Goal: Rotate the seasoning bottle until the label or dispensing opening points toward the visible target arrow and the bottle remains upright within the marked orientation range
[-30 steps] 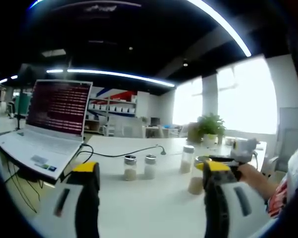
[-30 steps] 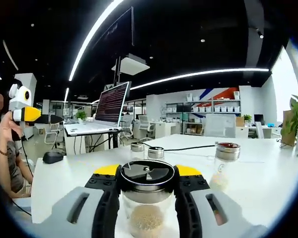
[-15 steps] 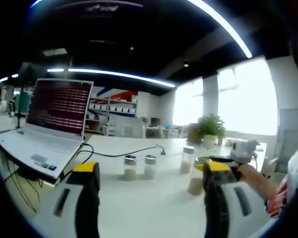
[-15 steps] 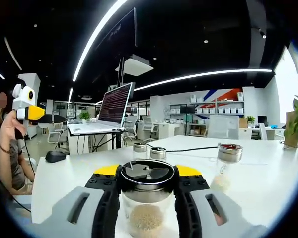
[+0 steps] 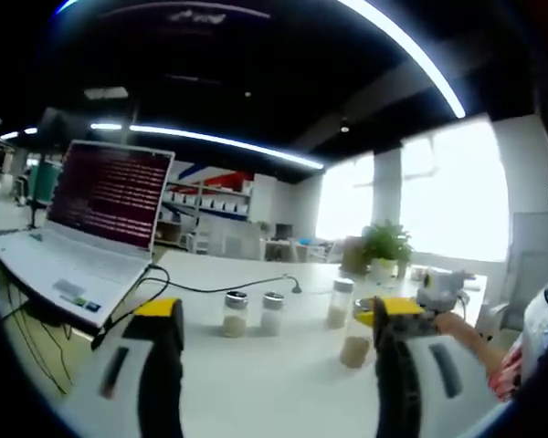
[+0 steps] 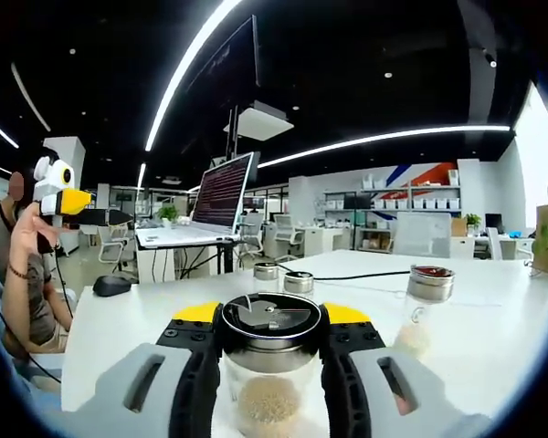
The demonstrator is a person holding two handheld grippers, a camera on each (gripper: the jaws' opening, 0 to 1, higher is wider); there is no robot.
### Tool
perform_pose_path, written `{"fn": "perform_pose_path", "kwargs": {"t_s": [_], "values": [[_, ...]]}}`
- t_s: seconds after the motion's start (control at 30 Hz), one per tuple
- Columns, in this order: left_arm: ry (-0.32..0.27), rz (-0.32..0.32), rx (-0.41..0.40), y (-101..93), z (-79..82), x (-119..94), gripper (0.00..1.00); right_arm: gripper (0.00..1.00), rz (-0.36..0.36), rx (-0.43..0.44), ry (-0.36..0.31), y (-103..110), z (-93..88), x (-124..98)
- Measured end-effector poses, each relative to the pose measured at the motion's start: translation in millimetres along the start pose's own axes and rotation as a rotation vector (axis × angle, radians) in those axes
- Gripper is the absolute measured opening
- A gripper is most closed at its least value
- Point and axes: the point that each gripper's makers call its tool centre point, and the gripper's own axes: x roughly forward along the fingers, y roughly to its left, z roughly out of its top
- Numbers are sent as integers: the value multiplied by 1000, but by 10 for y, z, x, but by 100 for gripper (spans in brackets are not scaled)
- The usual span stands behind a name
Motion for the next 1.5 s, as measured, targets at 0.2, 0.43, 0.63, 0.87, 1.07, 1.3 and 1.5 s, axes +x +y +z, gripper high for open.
{"fn": "perform_pose_path", "kwargs": {"t_s": [0.2, 0.43, 0.63, 0.87, 1.07, 1.3, 1.5], "values": [[20, 1, 23, -22, -44, 12, 90, 41, 38, 3, -1, 19, 1, 0], [22, -9, 25, -63, -56, 18, 90, 41, 101, 4, -7, 42, 5, -3], [23, -4, 25, -49, -56, 15, 89, 41, 172, 8, 3, 61, 3, -2], [27, -5, 25, -34, -57, 11, 89, 41, 263, 14, 21, 88, -6, 5], [25, 0, 24, -19, -54, 7, 89, 41, 318, 23, 37, 105, -16, 3], [31, -3, 25, -32, -69, 18, 89, 41, 405, 38, 56, 125, -31, 12], [30, 1, 25, -30, -70, 20, 89, 41, 416, 53, 56, 148, -38, 5]]}}
